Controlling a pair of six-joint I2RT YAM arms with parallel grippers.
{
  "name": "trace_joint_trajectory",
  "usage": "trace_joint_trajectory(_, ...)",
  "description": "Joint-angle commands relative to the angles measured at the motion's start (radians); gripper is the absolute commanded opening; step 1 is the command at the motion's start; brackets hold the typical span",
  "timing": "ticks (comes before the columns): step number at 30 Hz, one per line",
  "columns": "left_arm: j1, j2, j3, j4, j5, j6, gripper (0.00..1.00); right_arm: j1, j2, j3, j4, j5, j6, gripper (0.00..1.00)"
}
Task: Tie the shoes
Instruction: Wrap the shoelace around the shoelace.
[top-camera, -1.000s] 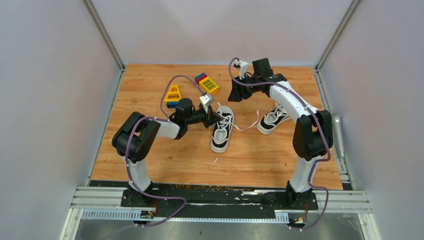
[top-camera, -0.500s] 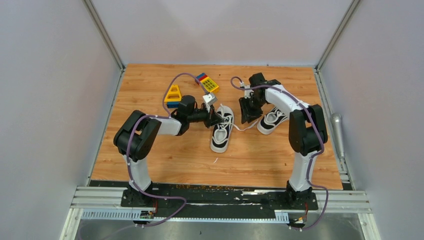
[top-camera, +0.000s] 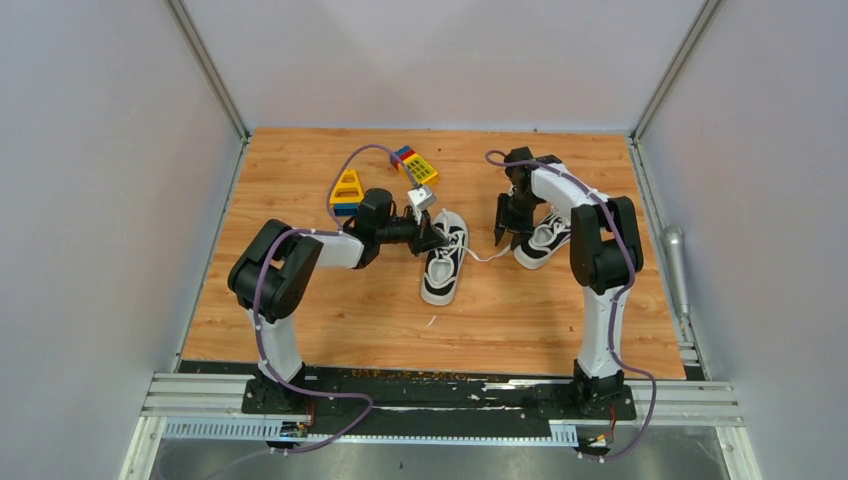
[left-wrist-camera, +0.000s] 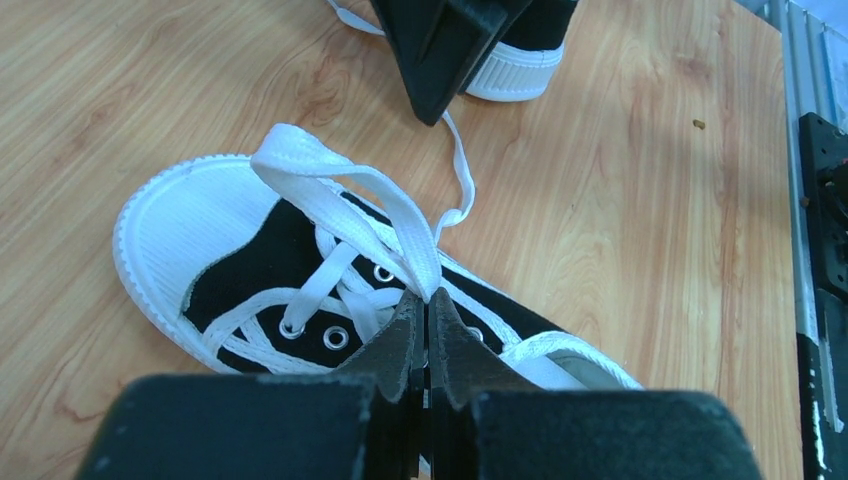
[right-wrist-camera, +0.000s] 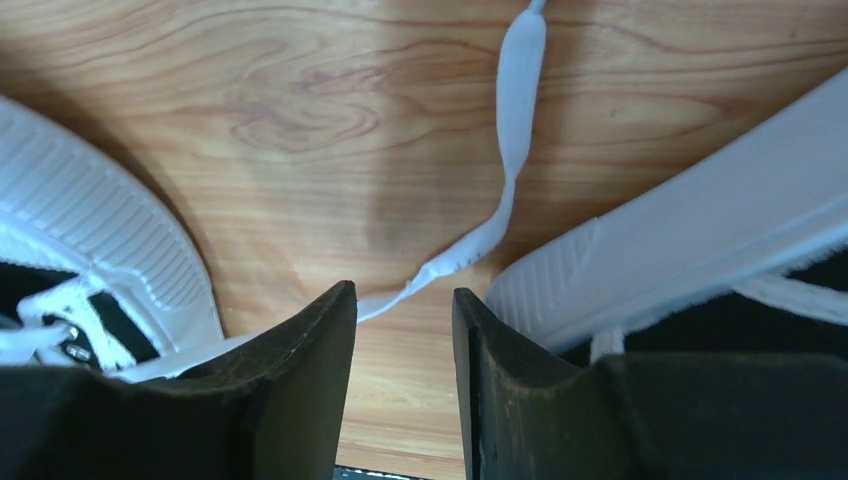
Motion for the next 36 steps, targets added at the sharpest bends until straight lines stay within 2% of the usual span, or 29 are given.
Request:
trace_joint_trajectory(1,-0.005,0.004,0.046,-0.041,0.027,0.053,0.0,0.016,0.053,0.062,-0.035,0.049,0.09,0.4)
trace_joint_trajectory(8,-0.006,0.009,0.077,-0.112,0.034,0.11,0.0,0.028,0.105,0.08,-0.062,0.09,0.133,0.37)
trace_joint_trajectory(12,-0.006,0.01,0.088,-0.12,0.034,0.11,0.0,0.037,0.128,0.06,-0.089,0.126,0.166,0.4)
trace_joint_trajectory(14,-0.006,0.011,0.093,-0.125,0.033,0.116,0.0,0.037,0.144,0.058,-0.089,0.117,0.17,0.33)
trace_joint_trajectory(16,-0.005,0.013,0.097,-0.127,0.031,0.119,0.0,0.042,0.157,0.054,-0.075,0.101,0.164,0.04)
trace_joint_trajectory(17,-0.005,0.013,0.098,-0.132,0.032,0.12,0.0,0.044,0.165,0.054,-0.062,0.083,0.155,0.0)
trace_joint_trajectory(22,-0.005,0.024,0.119,-0.178,0.053,0.147,0.0,0.046,0.137,0.166,-0.021,0.035,0.076,0.0)
trace_joint_trajectory(27,-0.006,0.042,0.156,-0.247,0.088,0.215,0.0,0.029,0.047,0.322,0.06,-0.105,-0.064,0.0)
trace_joint_trajectory(32,-0.004,0.059,0.189,-0.283,0.148,0.248,0.0,0.026,-0.051,0.248,0.269,-0.268,-0.131,0.0)
trace_joint_trajectory(36,-0.004,0.082,0.212,-0.268,0.257,0.222,0.0,0.035,-0.083,0.196,0.371,-0.418,-0.138,0.0)
